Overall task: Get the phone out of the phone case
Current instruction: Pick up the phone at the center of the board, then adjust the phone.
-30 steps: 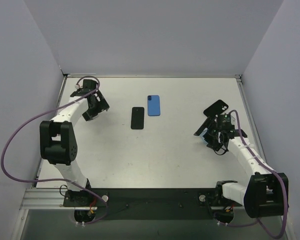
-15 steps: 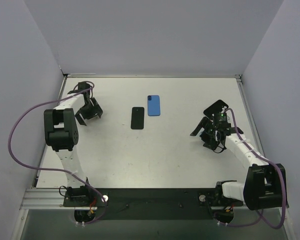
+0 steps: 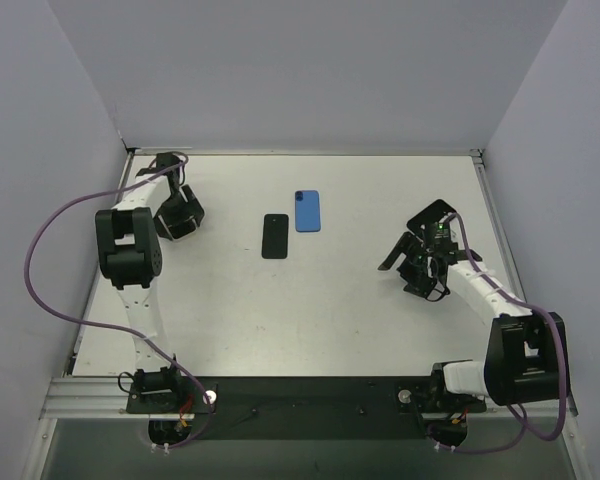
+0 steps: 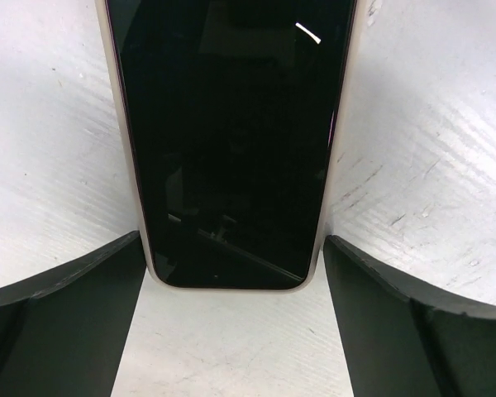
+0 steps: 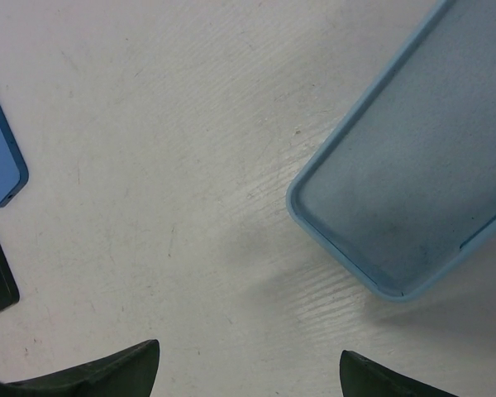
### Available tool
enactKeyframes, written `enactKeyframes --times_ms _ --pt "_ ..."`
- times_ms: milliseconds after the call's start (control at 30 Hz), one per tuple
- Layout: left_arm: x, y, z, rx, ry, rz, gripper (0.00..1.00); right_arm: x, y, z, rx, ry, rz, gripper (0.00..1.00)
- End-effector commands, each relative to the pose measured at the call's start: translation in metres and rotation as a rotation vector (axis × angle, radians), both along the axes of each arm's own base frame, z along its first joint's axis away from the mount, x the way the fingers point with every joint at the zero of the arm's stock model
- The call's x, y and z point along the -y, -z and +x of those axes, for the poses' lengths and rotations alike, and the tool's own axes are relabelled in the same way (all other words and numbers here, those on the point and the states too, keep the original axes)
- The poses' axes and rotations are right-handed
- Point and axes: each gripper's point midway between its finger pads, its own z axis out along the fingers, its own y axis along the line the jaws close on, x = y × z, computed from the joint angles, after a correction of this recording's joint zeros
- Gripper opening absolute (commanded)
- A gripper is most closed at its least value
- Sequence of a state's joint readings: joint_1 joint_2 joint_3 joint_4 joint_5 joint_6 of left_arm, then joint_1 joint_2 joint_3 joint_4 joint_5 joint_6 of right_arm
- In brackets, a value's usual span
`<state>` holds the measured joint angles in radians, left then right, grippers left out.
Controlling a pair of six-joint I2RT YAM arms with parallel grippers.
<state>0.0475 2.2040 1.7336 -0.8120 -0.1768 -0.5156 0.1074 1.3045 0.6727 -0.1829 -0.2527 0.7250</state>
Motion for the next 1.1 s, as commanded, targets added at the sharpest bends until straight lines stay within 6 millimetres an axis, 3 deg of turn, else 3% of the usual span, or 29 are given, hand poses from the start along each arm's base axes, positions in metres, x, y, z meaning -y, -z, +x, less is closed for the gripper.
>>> enactKeyframes --times_ms 0,200,267,400,433,467,500,667,700,733,833,867,900,967,1067 --pt "-0.007 0.009 0.001 -0.037 -0.002 0.016 0.97 -0.006 -0.013 0.012 0.034 -0.02 0.009 0.82" --pt "0.001 0.007 -0.001 -0.024 0.003 -0.032 0.8 -0.01 -0.016 0.016 0.039 -0.031 0.013 0.82" --pt "0.009 -0.006 -0.001 0.017 0.008 -0.055 0.72 -0.013 -0.017 0.017 0.041 -0.039 0.017 0.82" --pt "0.042 -0.02 -0.018 0.049 0.042 -0.136 0.5 -0.02 -0.019 0.019 0.042 -0.042 0.025 0.81" --pt "0.043 -0.033 -0.021 0.08 0.041 -0.138 0.44 -0.025 -0.019 0.019 0.041 -0.052 0.028 0.81" --pt "0.064 -0.038 -0.023 0.094 0.085 -0.143 0.43 -0.027 -0.021 0.019 0.045 -0.057 0.032 0.81" --pt "0.07 -0.041 -0.028 0.101 0.089 -0.154 0.4 -0.029 -0.022 0.019 0.047 -0.062 0.034 0.8" --pt "0.113 -0.059 -0.07 0.137 0.161 -0.227 0.33 -0.043 -0.03 0.018 0.065 -0.095 0.048 0.79" --pt "0.127 -0.072 -0.078 0.168 0.192 -0.247 0.28 -0.045 -0.031 0.018 0.066 -0.1 0.051 0.79" --pt "0.133 -0.062 -0.095 0.136 0.205 -0.264 0.27 -0.049 -0.032 0.017 0.066 -0.11 0.059 0.79" --pt "0.169 -0.079 -0.114 0.195 0.266 -0.367 0.16 -0.064 -0.038 0.017 0.073 -0.157 0.079 0.73" --pt "0.177 -0.072 -0.13 0.167 0.265 -0.401 0.13 -0.069 -0.043 0.019 0.081 -0.167 0.093 0.71" --pt "0.189 -0.081 -0.138 0.192 0.295 -0.423 0.11 -0.078 -0.045 0.017 0.083 -0.192 0.104 0.68" --pt "0.204 -0.08 -0.154 0.184 0.311 -0.466 0.03 -0.093 -0.048 0.019 0.084 -0.208 0.142 0.65" --pt "0.229 -0.09 -0.172 0.199 0.369 -0.543 0.0 -0.126 -0.057 0.022 0.09 -0.265 0.229 0.65"
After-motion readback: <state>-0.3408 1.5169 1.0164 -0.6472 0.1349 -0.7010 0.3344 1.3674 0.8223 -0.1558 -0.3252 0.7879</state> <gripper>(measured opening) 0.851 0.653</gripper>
